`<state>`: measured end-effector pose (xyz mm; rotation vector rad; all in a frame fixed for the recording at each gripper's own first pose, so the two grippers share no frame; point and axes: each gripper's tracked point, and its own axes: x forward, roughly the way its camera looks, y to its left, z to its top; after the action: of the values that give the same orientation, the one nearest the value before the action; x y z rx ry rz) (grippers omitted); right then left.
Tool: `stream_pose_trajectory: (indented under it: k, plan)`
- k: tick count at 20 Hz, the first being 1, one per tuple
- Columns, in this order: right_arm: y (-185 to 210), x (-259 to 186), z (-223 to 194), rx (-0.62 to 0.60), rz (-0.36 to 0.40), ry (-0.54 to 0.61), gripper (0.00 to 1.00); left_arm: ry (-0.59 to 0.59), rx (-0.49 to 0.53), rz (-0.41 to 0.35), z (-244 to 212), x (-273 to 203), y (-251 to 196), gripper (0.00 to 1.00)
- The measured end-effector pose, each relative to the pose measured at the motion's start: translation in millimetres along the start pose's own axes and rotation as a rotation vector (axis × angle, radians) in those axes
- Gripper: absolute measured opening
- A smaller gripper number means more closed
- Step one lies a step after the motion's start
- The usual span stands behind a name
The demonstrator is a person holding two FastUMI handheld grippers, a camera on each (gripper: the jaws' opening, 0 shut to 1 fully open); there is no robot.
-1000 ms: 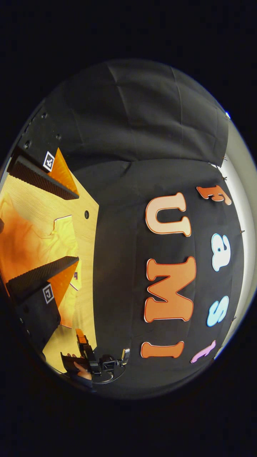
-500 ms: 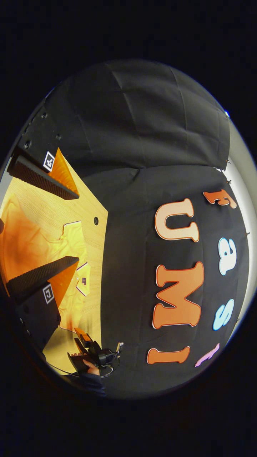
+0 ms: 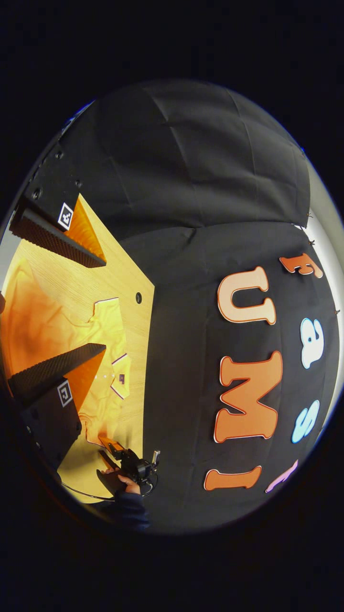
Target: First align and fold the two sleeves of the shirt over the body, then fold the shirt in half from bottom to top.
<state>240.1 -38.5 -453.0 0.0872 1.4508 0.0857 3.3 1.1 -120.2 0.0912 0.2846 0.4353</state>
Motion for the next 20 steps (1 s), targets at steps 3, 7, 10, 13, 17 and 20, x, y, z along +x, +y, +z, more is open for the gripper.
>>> stream_pose_trajectory:
  k: [3, 7, 10, 13, 17, 20]
  plan:
    - [-3.4, 3.8, 2.2, -0.004, -0.050, 0.021, 0.59, 0.016, -0.008, 0.002, -2.7, 2.9, 0.7, 0.98]
    - [3.8, 4.0, 1.8, -0.045, -0.028, -0.013, 0.18, 0.024, -0.025, 0.002, -3.3, 8.3, -1.0, 0.98]
    - [20.6, -0.1, 5.2, 0.108, 0.113, 0.018, 0.06, 0.028, -0.041, -0.003, -6.8, 8.4, -0.3, 0.98]
    - [43.2, -17.7, 22.3, 0.103, 0.201, -0.054, 0.06, 0.037, -0.050, 0.003, -8.8, 7.2, 5.6, 0.98]
    - [75.3, -40.6, 29.8, 0.061, 0.272, -0.074, 0.06, 0.056, -0.082, 0.016, -16.0, 9.2, 15.1, 0.98]
    - [102.8, -54.0, 37.4, 0.037, 0.321, -0.089, 0.06, 0.057, -0.090, 0.028, -15.6, 8.9, 20.4, 0.98]
